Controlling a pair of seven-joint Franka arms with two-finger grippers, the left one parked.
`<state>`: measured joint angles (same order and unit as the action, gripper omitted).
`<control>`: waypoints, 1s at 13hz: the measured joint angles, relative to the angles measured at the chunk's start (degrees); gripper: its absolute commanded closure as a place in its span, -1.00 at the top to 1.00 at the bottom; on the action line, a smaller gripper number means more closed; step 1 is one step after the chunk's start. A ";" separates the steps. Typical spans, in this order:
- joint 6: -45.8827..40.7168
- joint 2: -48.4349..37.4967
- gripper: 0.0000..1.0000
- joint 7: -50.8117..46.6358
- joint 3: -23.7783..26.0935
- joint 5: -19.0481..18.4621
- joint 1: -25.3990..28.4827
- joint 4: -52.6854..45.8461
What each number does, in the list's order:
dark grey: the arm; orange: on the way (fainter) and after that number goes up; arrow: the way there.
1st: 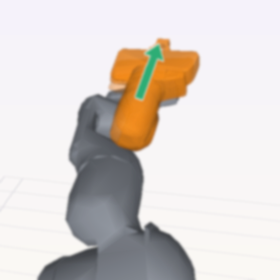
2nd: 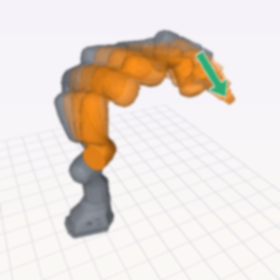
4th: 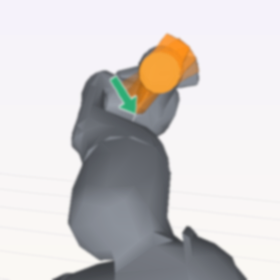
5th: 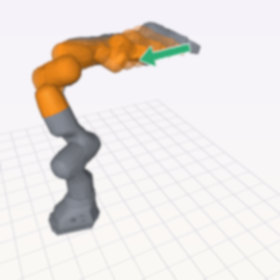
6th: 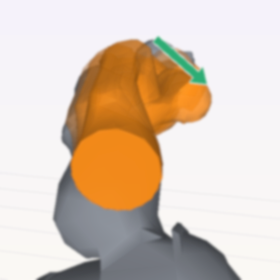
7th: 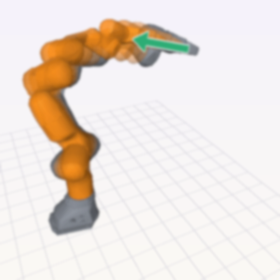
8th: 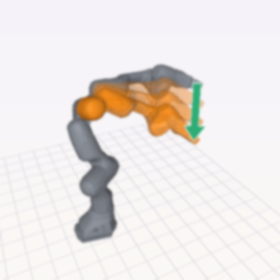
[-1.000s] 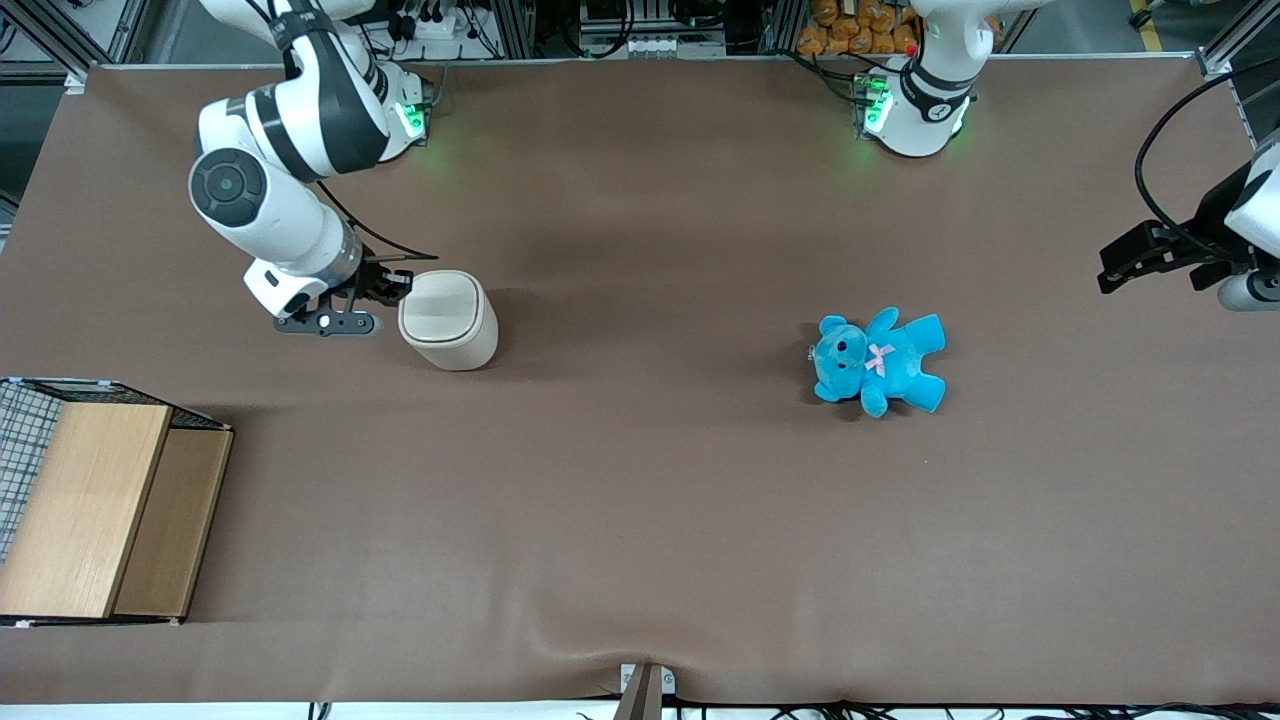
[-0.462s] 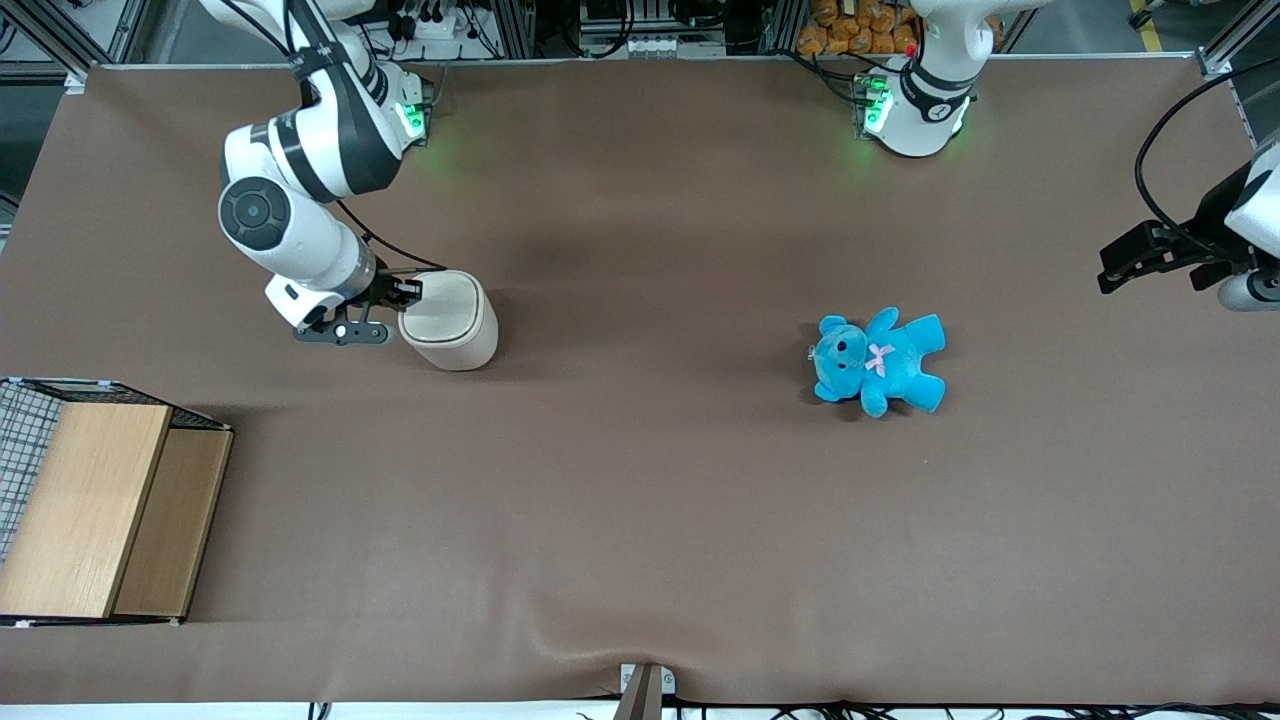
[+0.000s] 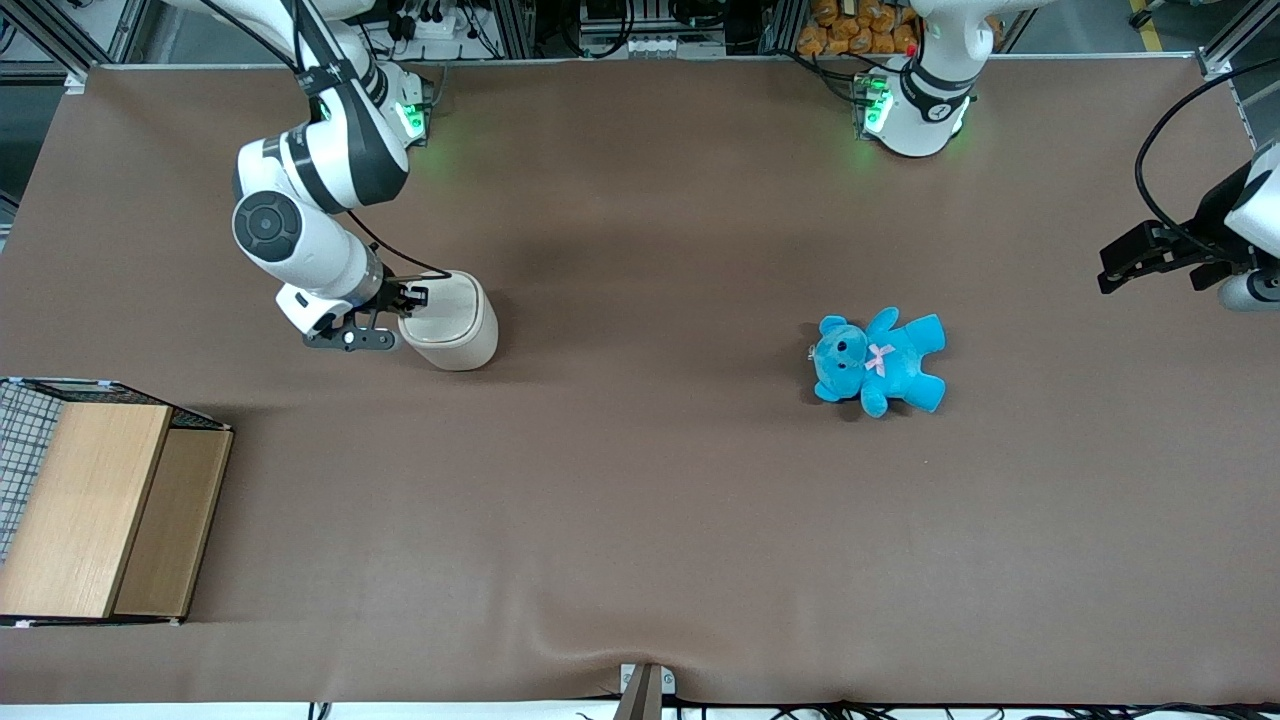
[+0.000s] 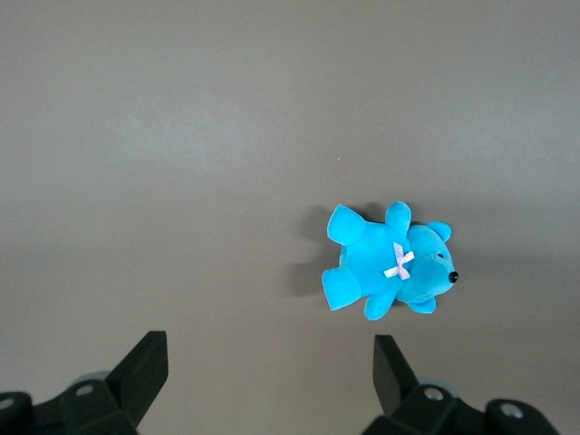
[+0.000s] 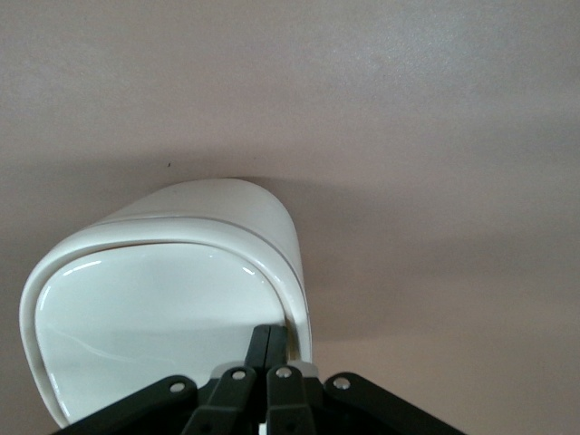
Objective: Open trash can with right arm
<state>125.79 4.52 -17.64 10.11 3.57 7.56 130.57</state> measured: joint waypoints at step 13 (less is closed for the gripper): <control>-26.79 -3.28 1.00 -0.13 -0.16 -0.02 -0.83 -20.57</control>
<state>98.99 1.23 -17.78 9.95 3.55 6.73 110.01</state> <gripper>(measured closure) 0.066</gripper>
